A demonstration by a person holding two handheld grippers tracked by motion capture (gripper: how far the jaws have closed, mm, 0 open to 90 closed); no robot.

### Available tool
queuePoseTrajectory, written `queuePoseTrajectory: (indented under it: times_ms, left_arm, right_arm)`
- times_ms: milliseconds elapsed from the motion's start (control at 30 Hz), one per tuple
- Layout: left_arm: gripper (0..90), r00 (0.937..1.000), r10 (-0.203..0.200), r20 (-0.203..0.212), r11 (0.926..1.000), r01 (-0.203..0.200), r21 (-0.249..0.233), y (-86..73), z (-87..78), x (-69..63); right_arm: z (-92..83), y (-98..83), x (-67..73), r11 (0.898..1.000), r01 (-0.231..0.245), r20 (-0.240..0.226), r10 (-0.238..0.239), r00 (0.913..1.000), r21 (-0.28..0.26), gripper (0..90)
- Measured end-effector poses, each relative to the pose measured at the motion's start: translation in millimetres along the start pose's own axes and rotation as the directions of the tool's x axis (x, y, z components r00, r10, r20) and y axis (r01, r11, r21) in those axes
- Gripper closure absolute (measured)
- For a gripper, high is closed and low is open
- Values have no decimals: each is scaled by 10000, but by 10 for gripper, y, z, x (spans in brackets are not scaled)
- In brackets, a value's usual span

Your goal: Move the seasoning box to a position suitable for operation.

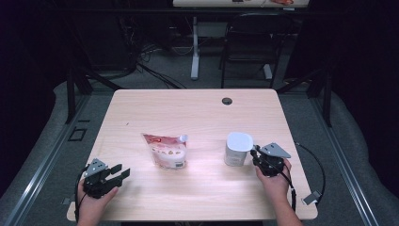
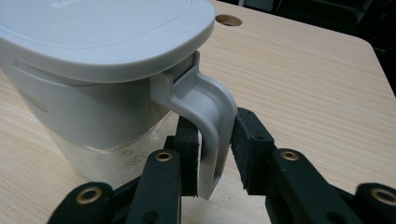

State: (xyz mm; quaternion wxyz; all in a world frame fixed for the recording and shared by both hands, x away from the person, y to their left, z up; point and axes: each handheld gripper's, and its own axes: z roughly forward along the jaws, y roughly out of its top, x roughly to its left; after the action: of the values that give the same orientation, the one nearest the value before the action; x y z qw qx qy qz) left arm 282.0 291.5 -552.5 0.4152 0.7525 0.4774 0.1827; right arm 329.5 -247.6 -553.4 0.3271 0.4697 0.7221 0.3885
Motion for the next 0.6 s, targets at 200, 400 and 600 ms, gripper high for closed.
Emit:
queuePoseTrajectory:
  times_ms: [200,400,600]
  left_arm:
    - [555,10000,20,12,10000,-20,-11,1,-2,2]
    - [553,10000,29,9,10000,-29,-24,0,-2,4]
    - [552,10000,7,-10,10000,-7,-43,4,-2,16]
  right_arm:
    - [-8,2,2,10000,71,-33,-71,10000,37,725]
    - [-12,-8,-8,10000,-41,-167,41,9999,-51,723]
    - [-29,-11,-13,10000,92,-288,-93,9995,-36,723]
